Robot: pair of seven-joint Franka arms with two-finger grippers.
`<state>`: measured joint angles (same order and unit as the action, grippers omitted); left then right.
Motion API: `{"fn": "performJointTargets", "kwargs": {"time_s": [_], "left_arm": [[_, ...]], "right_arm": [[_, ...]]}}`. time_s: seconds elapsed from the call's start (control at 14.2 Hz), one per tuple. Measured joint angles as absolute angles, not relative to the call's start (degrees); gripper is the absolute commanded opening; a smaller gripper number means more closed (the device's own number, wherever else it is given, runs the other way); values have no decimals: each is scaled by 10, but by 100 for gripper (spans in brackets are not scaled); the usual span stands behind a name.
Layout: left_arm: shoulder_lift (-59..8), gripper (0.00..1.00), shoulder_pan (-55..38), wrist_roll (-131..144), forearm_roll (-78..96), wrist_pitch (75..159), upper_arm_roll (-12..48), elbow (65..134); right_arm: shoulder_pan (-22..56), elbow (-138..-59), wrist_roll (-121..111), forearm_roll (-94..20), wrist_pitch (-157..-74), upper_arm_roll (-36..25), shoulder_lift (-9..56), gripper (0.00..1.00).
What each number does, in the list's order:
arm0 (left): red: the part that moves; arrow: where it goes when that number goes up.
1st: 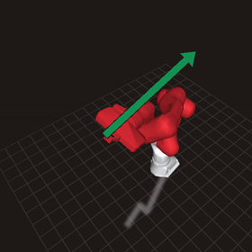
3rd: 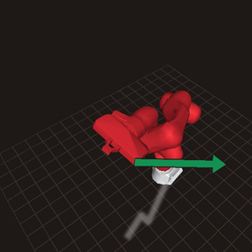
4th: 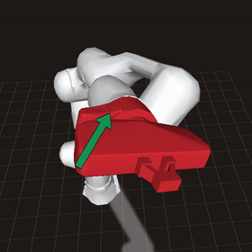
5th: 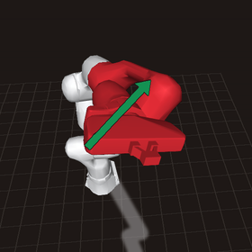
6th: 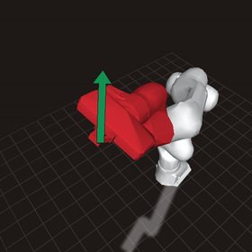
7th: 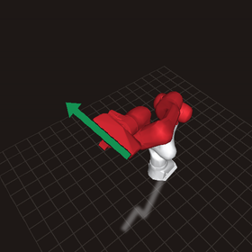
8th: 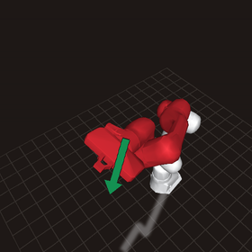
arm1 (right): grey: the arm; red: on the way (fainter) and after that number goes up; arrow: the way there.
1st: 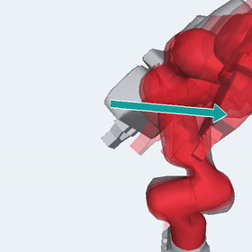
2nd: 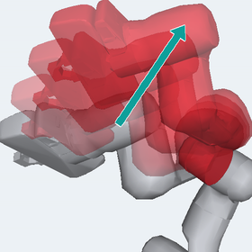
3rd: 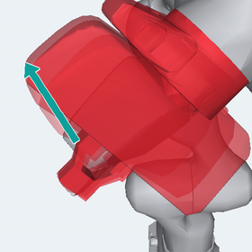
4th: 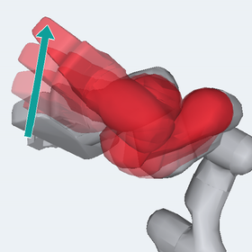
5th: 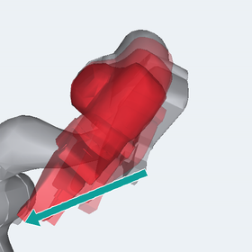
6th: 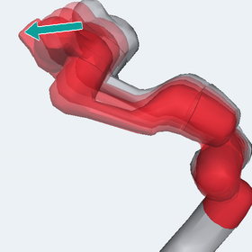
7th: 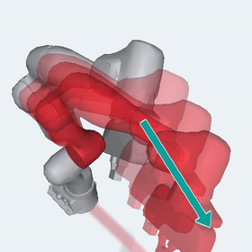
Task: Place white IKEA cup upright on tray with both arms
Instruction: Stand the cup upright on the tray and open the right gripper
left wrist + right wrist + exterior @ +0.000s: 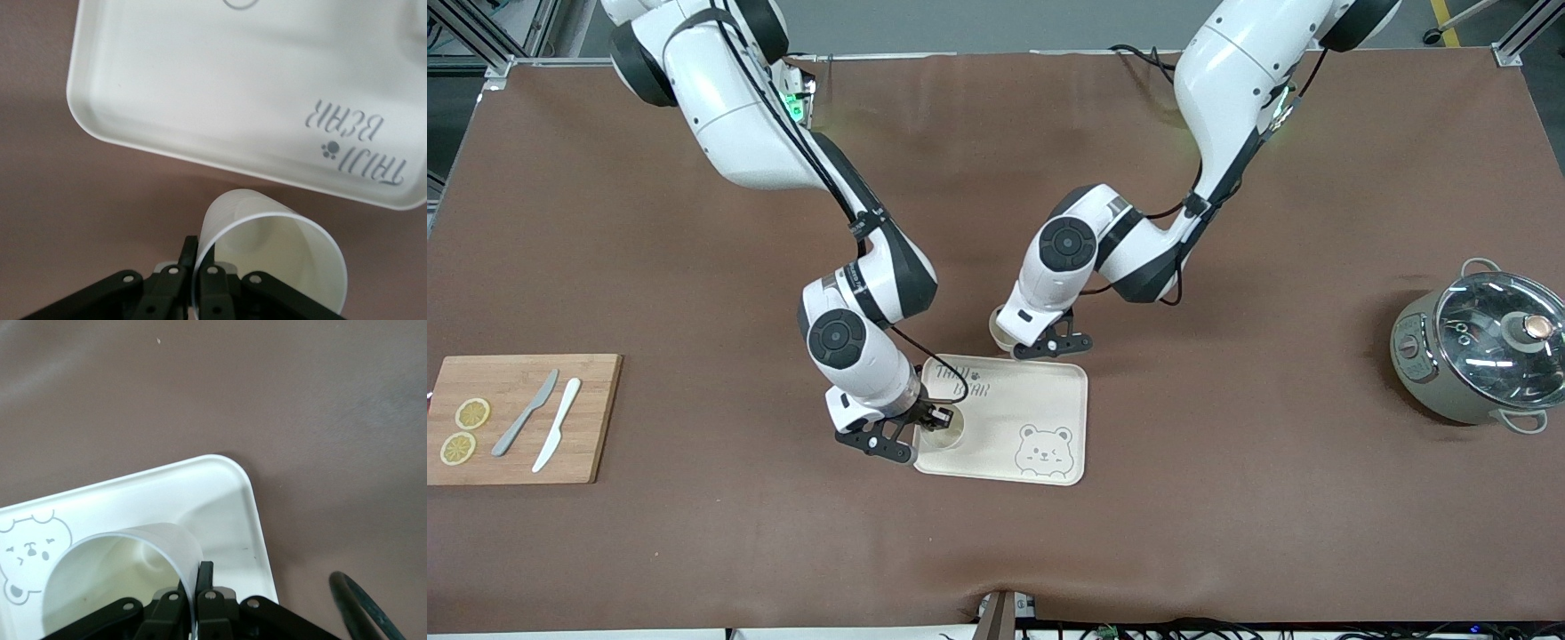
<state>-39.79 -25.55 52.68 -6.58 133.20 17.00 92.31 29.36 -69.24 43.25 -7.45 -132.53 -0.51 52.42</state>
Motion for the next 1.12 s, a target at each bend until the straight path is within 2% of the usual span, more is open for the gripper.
{"fn": "performJointTargets", "kwargs": {"time_s": [0.49, 0.56, 0.63, 0.7, 1.12], "left_arm": [[-393, 0, -201, 481, -106, 1332, 168, 916], [-395, 0, -200, 481, -115, 1332, 168, 916], [-399, 0, -200, 481, -124, 1332, 168, 917], [-404, 0, -198, 481, -130, 1333, 168, 916], [-425, 0, -193, 480, -146, 1335, 162, 896]], "right_arm": [[300, -692, 435, -66, -1344, -5, 543, 0], [301, -692, 435, -66, -1344, -6, 543, 4], [301, -692, 435, -66, -1344, -6, 543, 30], [301, -692, 435, -66, -1344, -6, 543, 99], [301, -681, 439, -64, -1329, -8, 535, 100]]}}
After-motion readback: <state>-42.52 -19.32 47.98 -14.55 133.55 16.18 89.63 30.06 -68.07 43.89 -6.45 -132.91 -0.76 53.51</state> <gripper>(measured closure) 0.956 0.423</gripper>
